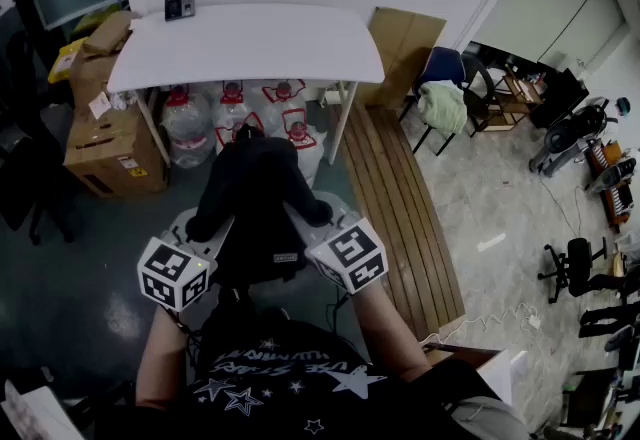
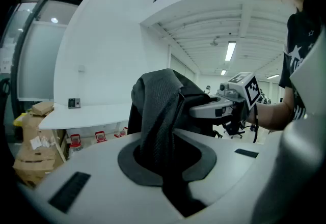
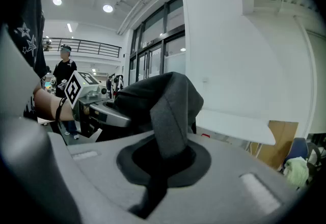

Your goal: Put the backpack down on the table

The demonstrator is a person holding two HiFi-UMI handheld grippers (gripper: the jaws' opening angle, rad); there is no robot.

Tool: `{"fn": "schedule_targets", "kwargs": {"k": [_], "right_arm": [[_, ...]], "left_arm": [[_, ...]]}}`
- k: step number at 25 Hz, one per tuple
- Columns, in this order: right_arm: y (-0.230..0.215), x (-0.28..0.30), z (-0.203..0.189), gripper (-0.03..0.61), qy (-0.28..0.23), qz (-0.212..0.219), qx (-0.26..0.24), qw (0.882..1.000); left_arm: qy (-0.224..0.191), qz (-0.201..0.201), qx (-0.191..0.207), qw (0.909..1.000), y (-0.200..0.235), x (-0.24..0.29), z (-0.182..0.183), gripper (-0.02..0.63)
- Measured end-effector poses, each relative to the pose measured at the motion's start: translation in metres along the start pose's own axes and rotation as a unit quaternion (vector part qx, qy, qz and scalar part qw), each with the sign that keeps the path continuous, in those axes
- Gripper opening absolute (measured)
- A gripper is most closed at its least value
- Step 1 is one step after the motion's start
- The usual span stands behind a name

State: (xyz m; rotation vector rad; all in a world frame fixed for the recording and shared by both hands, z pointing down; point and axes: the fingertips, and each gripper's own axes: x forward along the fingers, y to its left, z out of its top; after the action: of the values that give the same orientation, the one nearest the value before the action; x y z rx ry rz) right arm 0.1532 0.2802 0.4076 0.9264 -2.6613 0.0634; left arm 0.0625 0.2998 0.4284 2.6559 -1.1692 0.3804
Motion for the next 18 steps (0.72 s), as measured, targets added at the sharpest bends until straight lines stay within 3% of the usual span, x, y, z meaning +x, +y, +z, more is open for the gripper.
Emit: {"fn": "schedule_targets", "kwargs": {"k": [18], "right_arm": [[0.008,-0.021,-0.013,0.005,0.010,0.011,-0.008,1.000]], "left_arm": [[0.015,0.006,-0.005,0.9999,-0.027,-0.006,-0.008,0.039]]}}
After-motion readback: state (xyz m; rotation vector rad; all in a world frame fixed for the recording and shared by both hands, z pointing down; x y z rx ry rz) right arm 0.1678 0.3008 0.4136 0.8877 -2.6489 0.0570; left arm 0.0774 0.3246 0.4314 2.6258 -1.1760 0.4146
